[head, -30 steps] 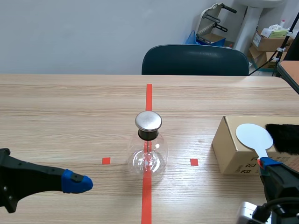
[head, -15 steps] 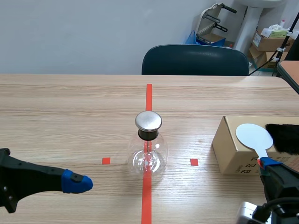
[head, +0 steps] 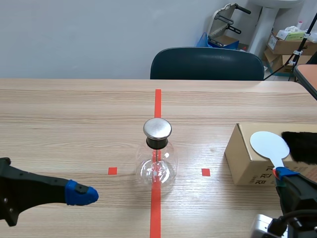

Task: Do the electroscope experiment

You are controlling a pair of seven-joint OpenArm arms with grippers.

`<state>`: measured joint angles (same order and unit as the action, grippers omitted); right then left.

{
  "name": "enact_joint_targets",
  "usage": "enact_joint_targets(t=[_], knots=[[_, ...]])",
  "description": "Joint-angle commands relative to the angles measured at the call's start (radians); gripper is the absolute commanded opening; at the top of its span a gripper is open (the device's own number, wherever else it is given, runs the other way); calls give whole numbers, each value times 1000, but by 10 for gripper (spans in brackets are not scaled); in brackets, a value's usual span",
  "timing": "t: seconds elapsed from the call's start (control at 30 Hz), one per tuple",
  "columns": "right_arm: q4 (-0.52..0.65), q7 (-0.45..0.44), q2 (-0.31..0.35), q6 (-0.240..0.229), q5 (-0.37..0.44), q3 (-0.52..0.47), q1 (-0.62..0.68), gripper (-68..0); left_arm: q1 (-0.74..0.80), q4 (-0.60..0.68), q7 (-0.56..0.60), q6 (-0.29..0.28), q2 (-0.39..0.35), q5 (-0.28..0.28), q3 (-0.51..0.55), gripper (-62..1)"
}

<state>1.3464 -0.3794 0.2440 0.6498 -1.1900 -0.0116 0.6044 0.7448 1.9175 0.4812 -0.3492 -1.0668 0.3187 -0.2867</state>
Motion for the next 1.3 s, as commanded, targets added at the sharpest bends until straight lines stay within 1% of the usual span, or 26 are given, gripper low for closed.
enact_joint_targets(t=[0.0,0.5,1.27], knots=[[17,2,11,8,0,-9,-6,-669,0,8,16,-5,8,10,5,-253],[17,-31,11,8,0,-9,-6,-669,0,8,16,-5,8,10,5,-253],[17,-23,11,8,0,-9,-6,-669,0,8,16,-5,8,10,5,-253]])
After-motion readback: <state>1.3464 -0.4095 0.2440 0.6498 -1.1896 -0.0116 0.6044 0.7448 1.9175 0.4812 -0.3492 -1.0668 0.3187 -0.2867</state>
